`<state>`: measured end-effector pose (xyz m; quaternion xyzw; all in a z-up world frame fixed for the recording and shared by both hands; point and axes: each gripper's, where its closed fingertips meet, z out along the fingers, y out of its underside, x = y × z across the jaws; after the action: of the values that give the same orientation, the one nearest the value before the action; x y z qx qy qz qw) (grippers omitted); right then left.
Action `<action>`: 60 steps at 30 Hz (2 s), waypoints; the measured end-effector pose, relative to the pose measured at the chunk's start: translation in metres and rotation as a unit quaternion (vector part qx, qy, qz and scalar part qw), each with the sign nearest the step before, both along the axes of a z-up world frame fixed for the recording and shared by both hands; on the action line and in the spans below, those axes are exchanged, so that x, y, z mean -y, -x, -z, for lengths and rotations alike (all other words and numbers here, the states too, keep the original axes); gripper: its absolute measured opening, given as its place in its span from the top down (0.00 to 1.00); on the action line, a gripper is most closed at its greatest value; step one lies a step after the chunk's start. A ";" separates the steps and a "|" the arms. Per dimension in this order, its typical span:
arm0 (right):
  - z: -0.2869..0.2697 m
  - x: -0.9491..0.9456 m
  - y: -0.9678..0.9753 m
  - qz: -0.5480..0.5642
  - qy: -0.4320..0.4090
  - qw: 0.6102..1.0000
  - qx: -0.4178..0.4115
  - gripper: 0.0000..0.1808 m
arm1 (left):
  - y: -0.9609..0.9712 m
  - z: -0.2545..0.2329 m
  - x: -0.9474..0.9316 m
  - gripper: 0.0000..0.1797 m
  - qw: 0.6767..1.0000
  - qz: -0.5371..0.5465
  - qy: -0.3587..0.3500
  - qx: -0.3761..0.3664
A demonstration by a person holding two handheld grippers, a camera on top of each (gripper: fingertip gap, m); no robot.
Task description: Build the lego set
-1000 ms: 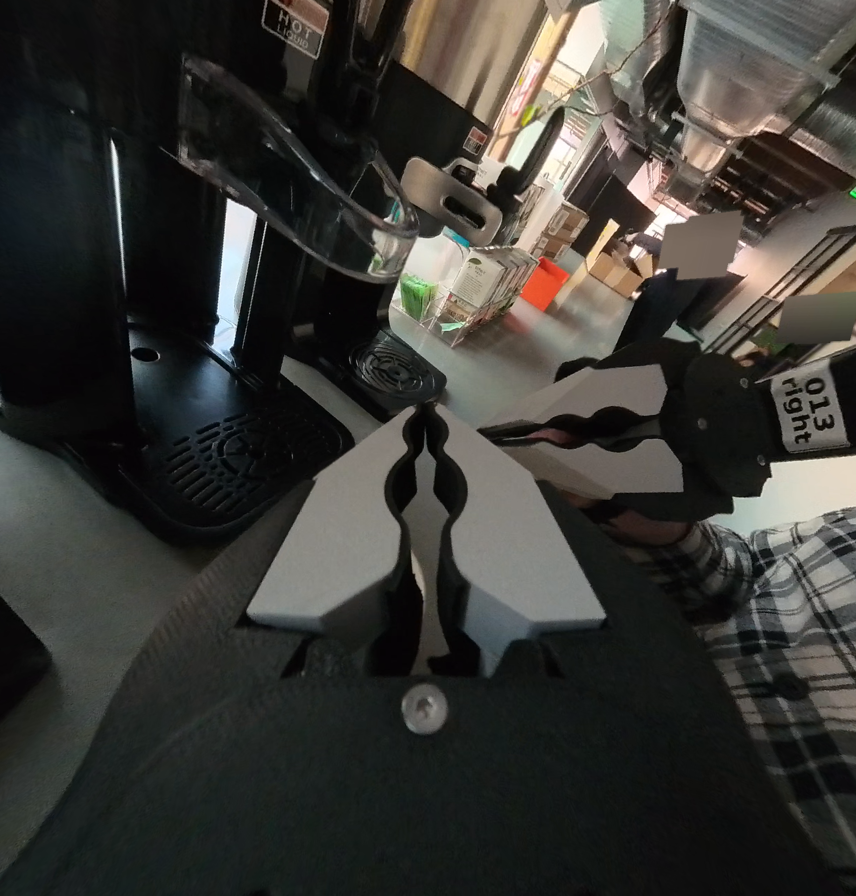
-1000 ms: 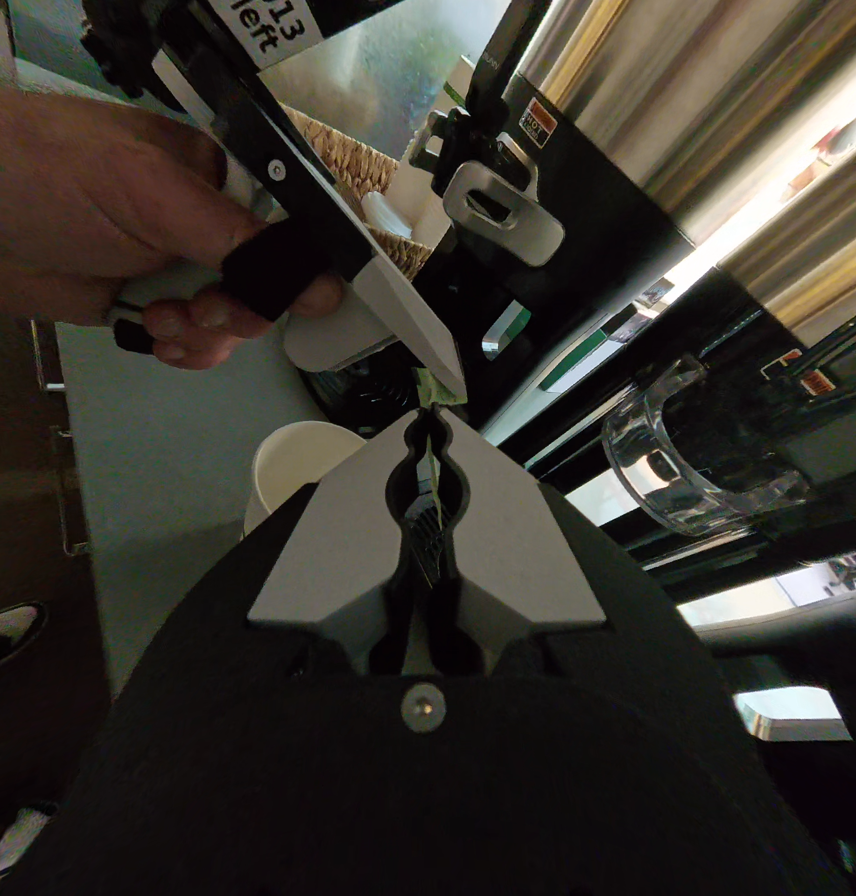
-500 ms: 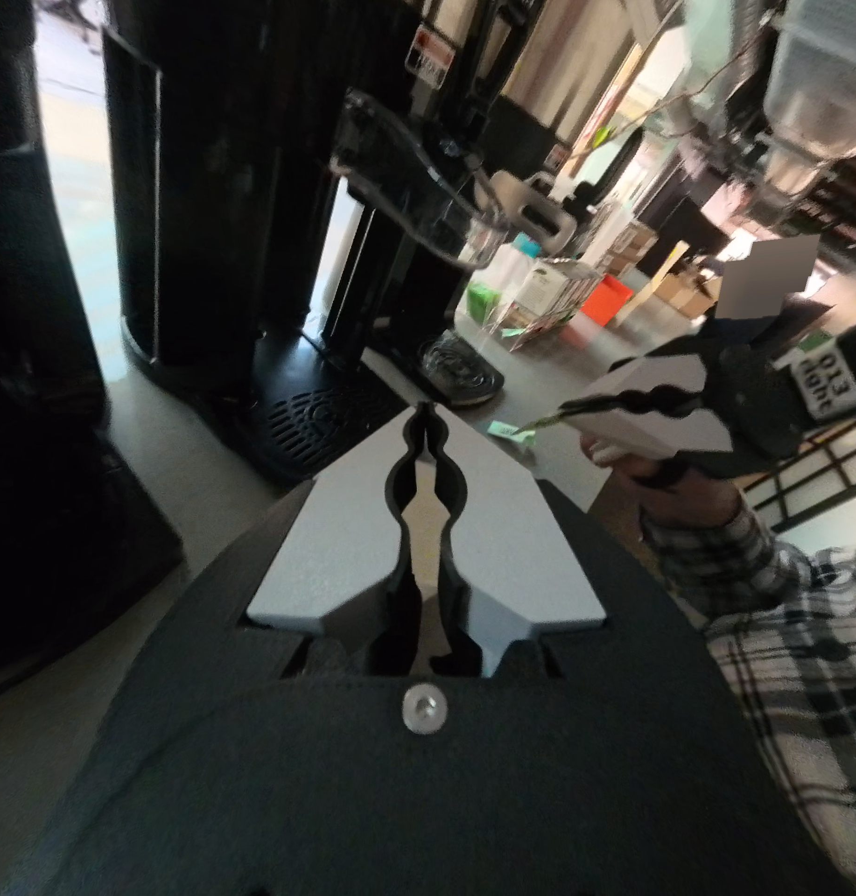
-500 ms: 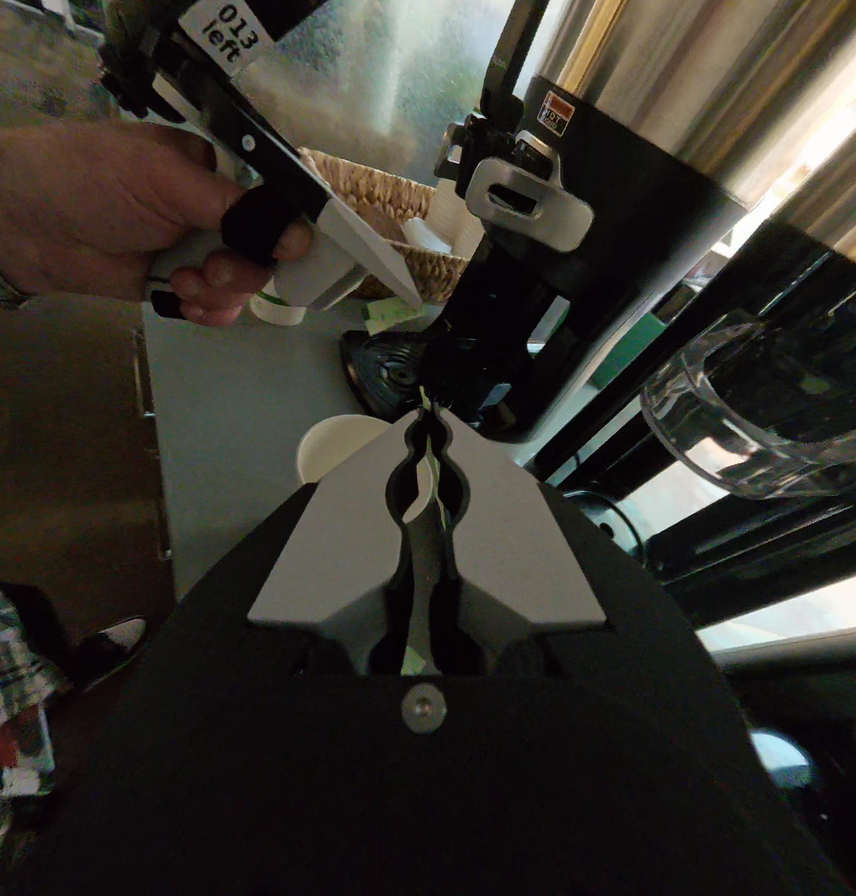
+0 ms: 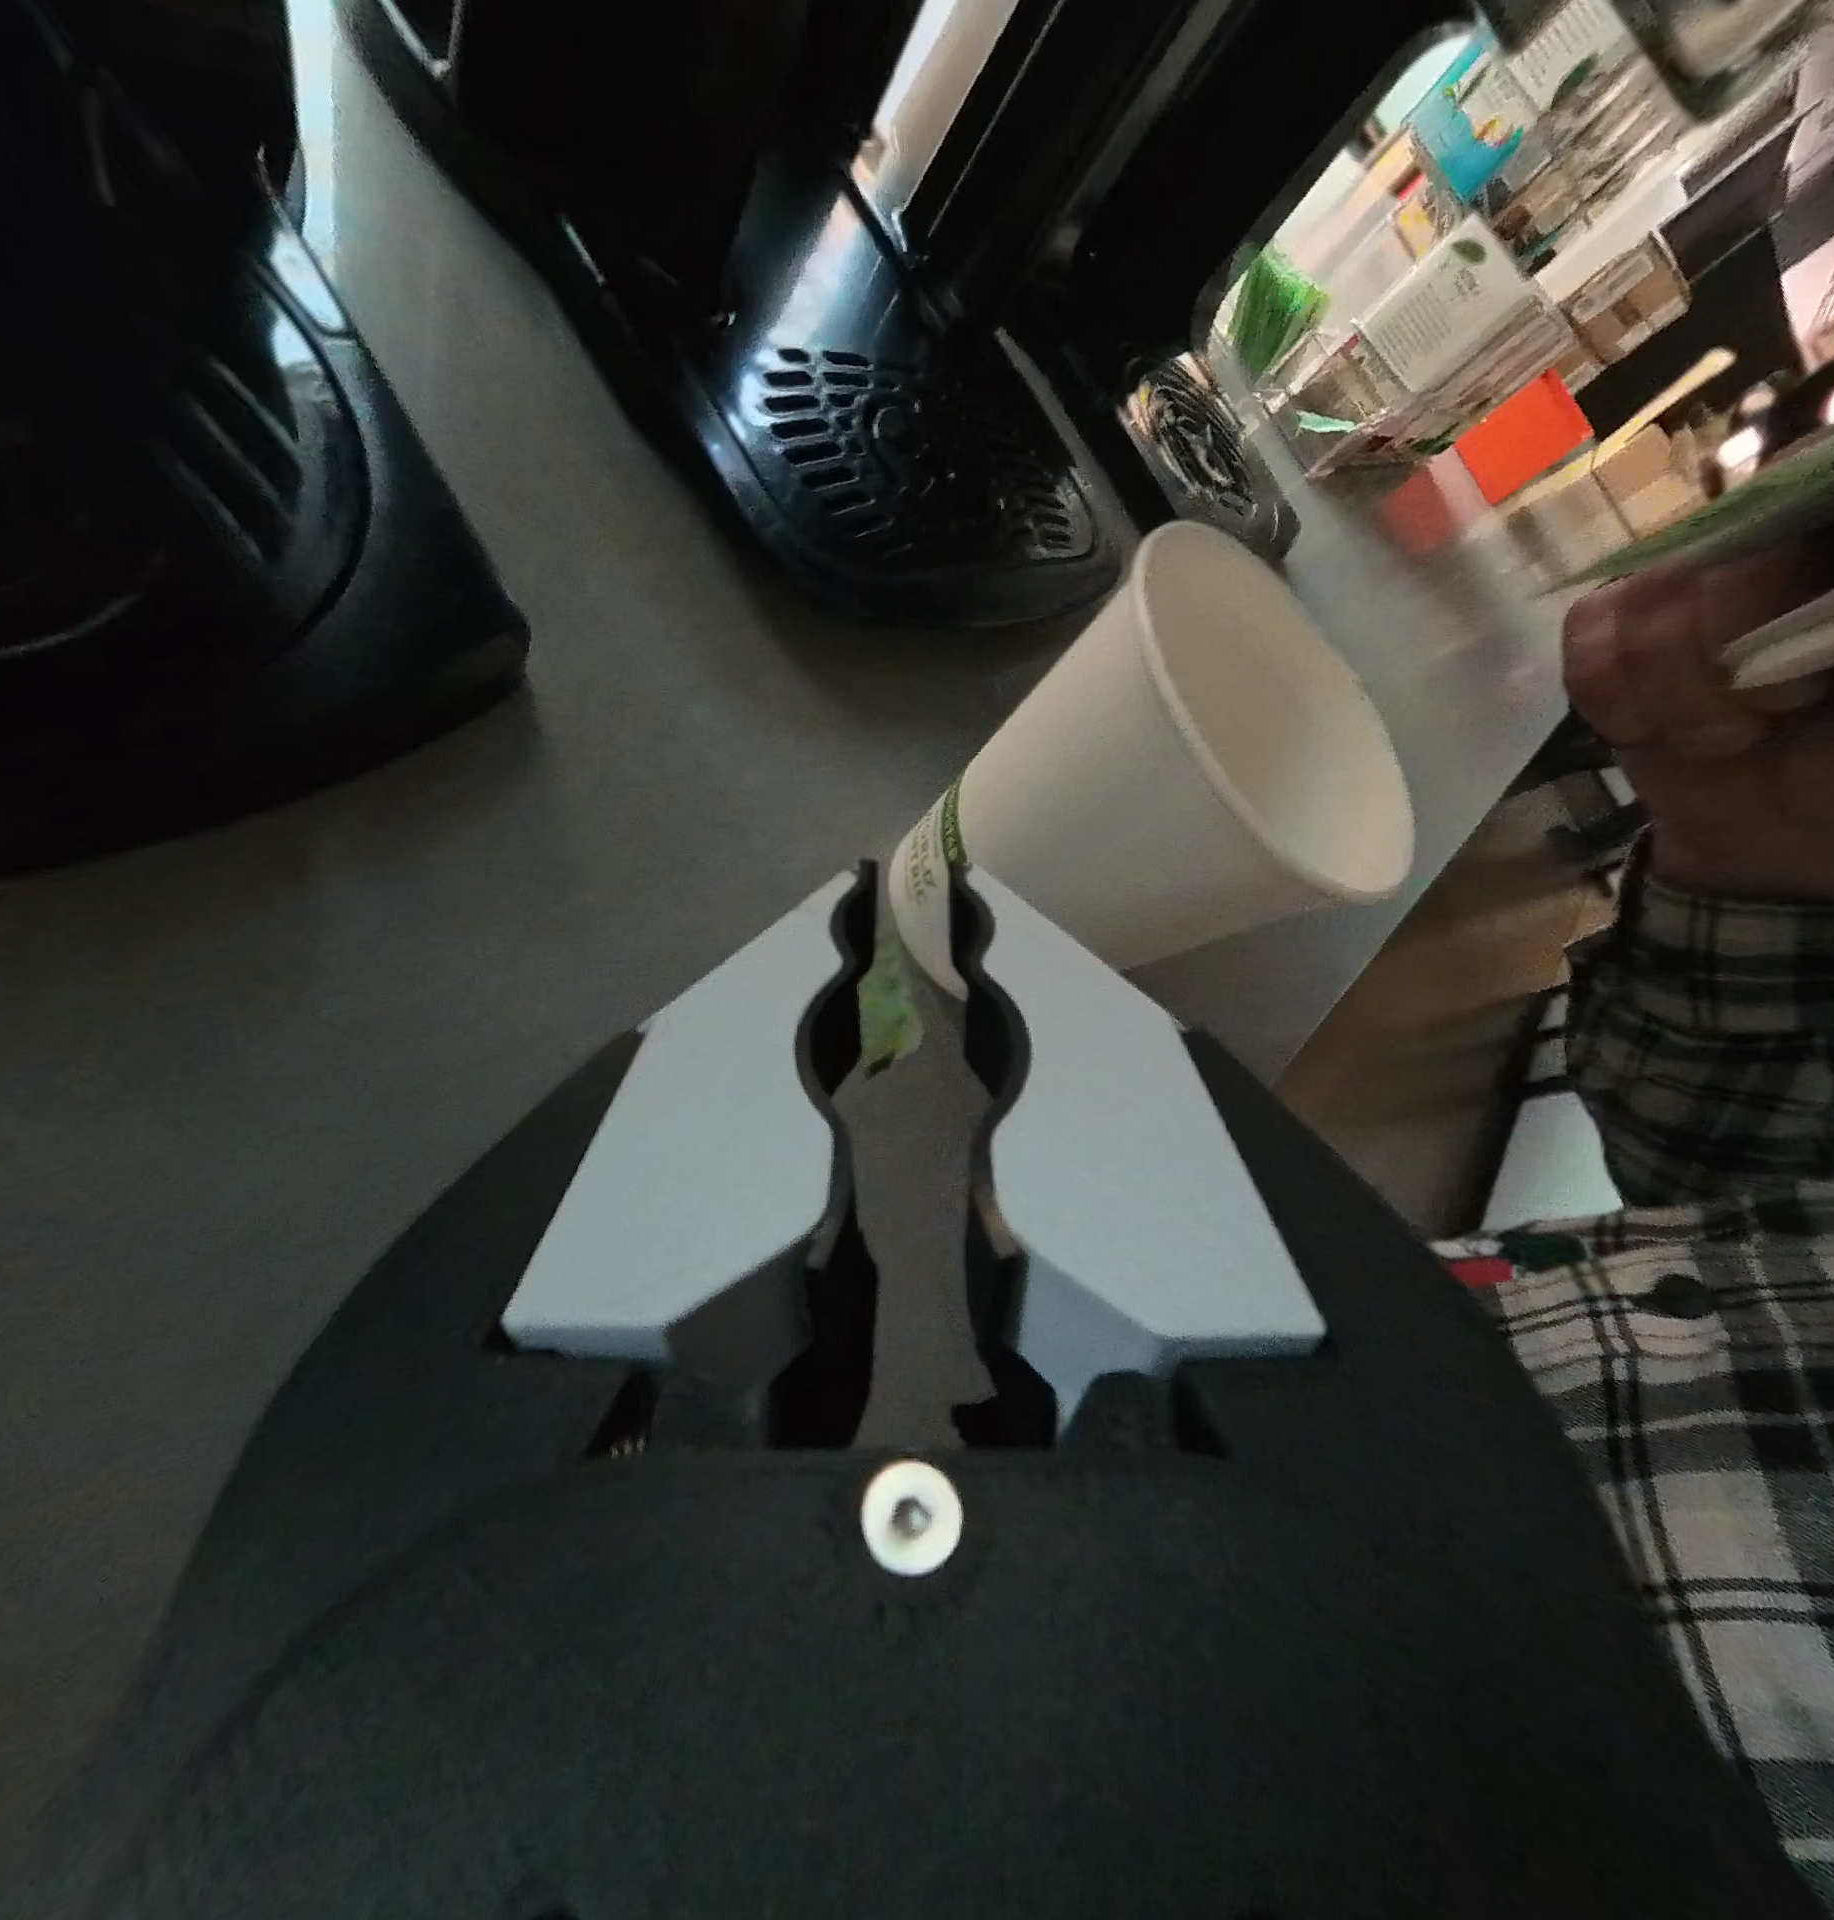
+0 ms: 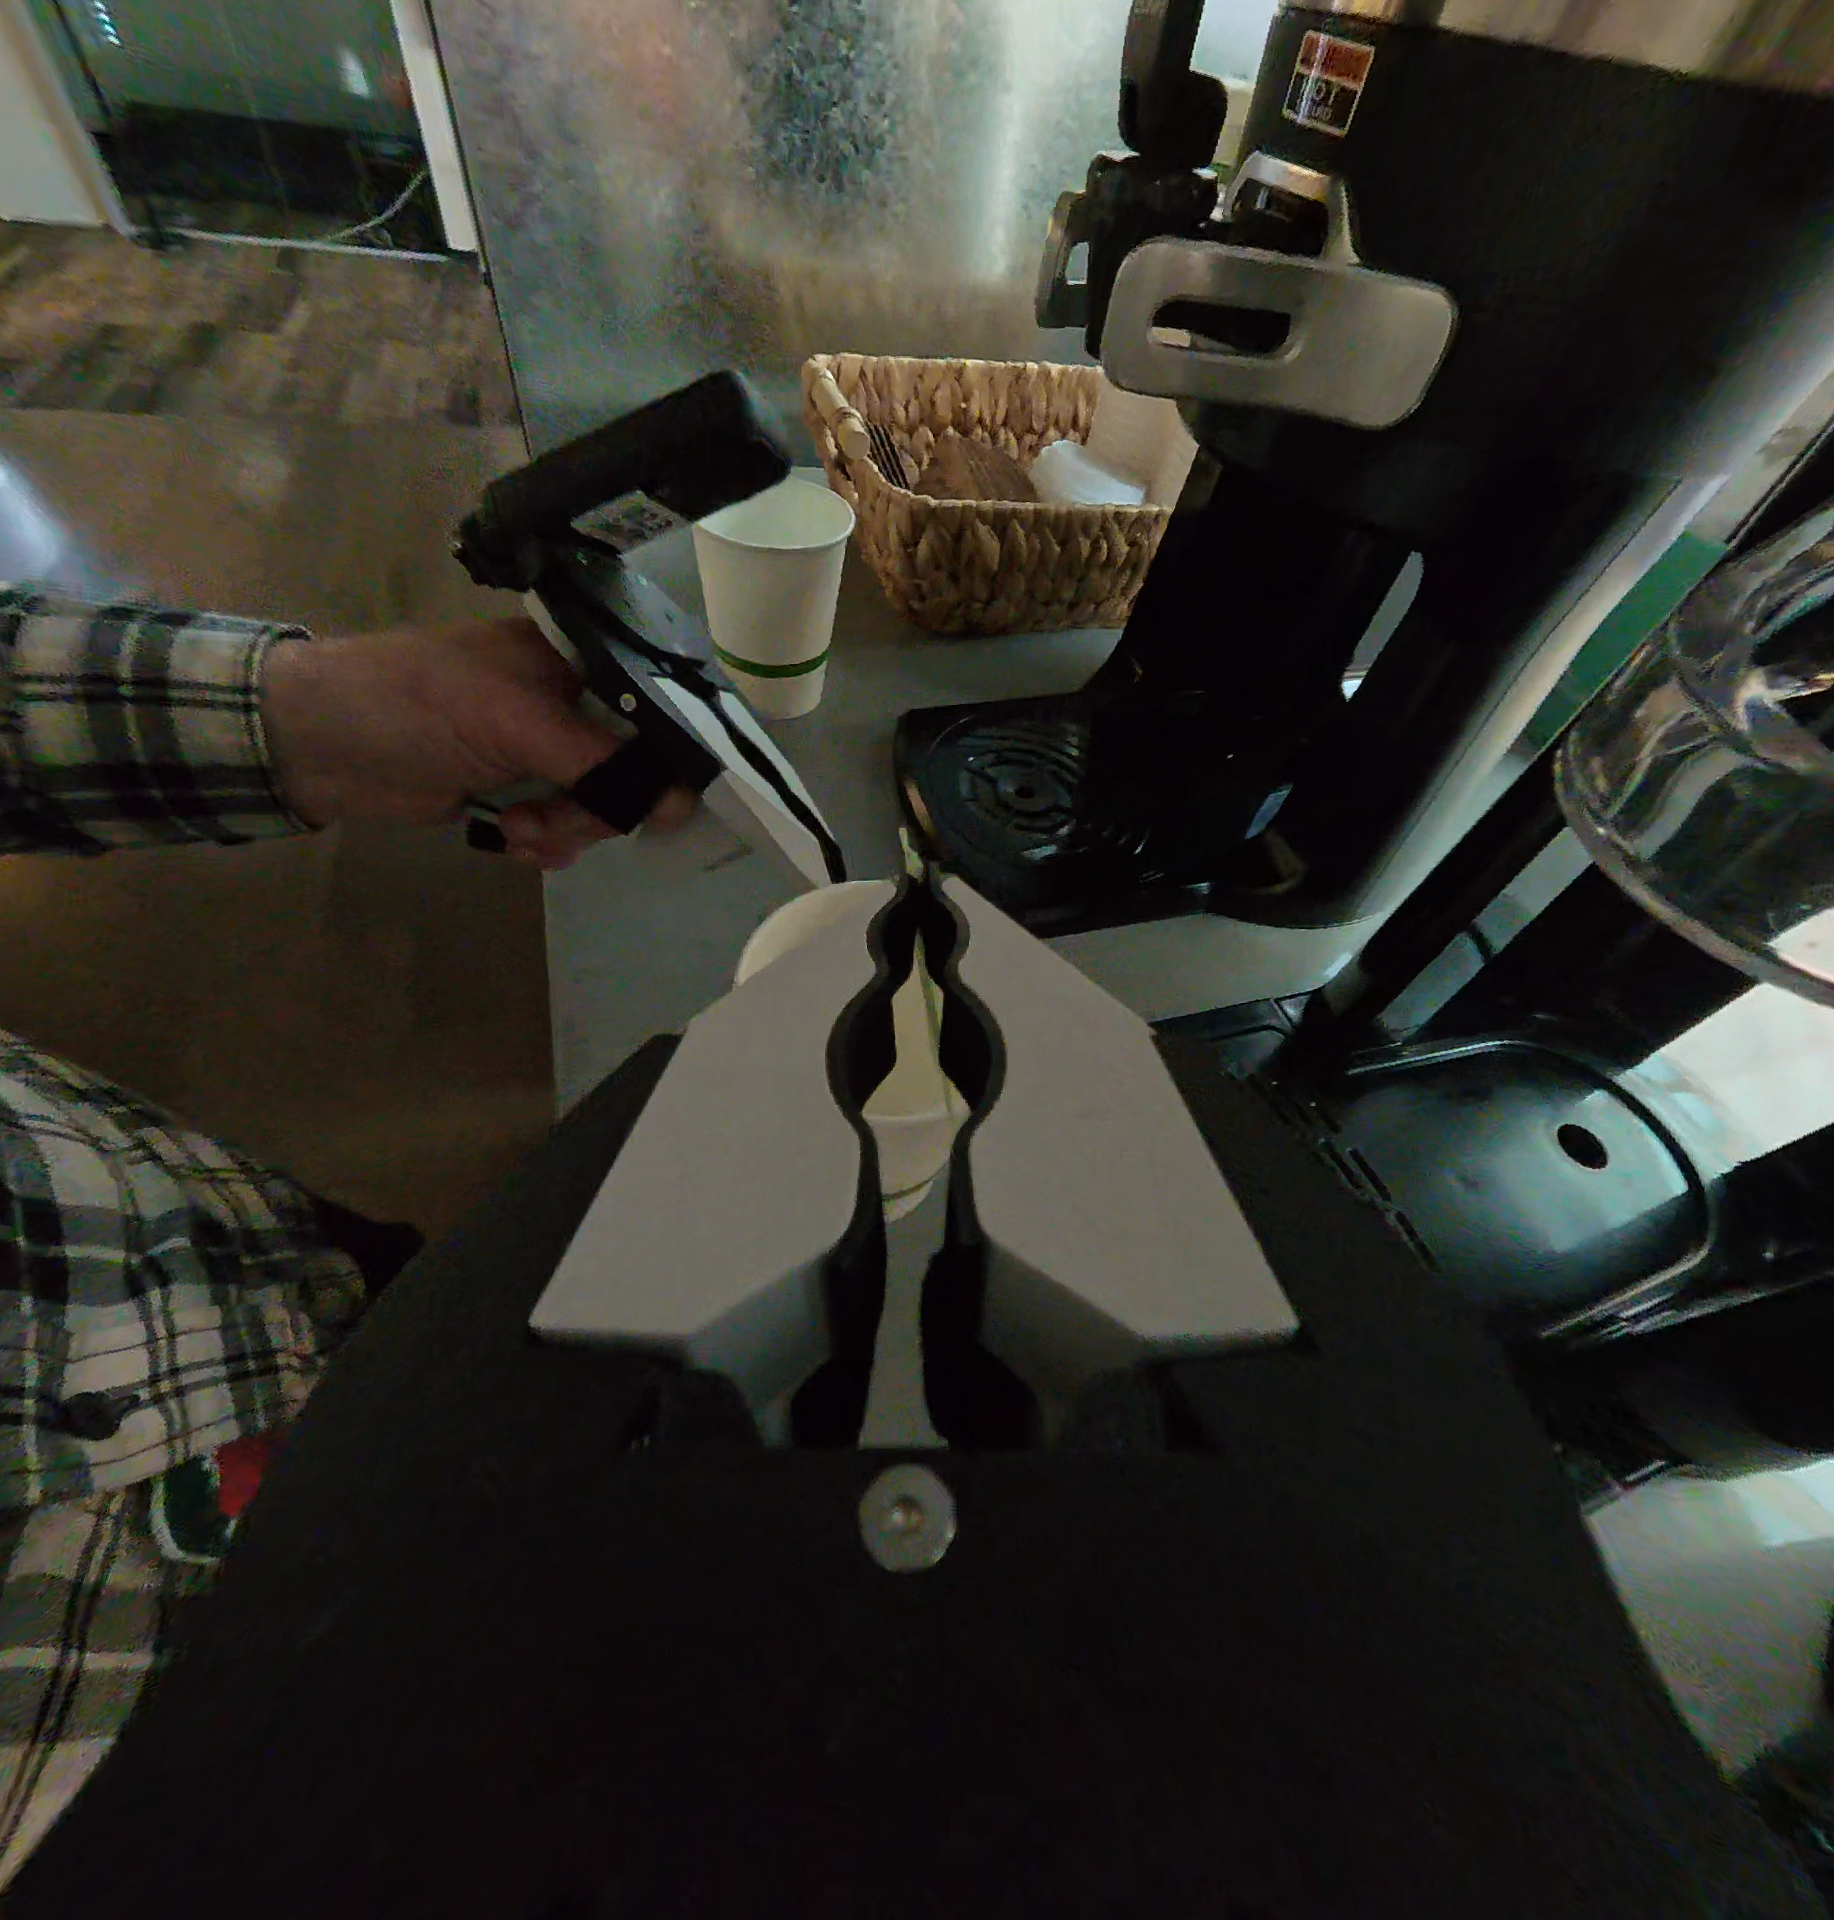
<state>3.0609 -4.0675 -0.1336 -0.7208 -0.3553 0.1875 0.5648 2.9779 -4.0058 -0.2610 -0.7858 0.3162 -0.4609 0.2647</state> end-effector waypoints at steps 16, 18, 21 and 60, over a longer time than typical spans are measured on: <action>-0.004 -0.002 0.007 -0.062 0.054 0.996 -0.026 1.00 | -0.065 -0.124 0.064 0.90 0.933 0.219 -0.285 -0.012; -0.006 -0.001 0.009 -0.073 0.062 0.995 -0.033 1.00 | -0.074 -0.121 0.066 0.94 0.924 0.235 -0.300 -0.017; -0.006 -0.001 0.008 -0.079 0.066 0.994 -0.033 1.00 | -0.079 -0.121 0.061 0.99 0.930 0.230 -0.286 -0.005; 0.038 -0.010 -0.003 -0.123 0.133 0.920 0.346 1.00 | -0.079 -0.096 0.055 0.97 0.928 0.244 -0.282 -0.019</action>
<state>3.0643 -4.0579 -0.1715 -0.7601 -0.5863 0.0397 0.2775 3.0568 -4.0612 -0.1648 -0.5860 0.6201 -0.3879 0.3487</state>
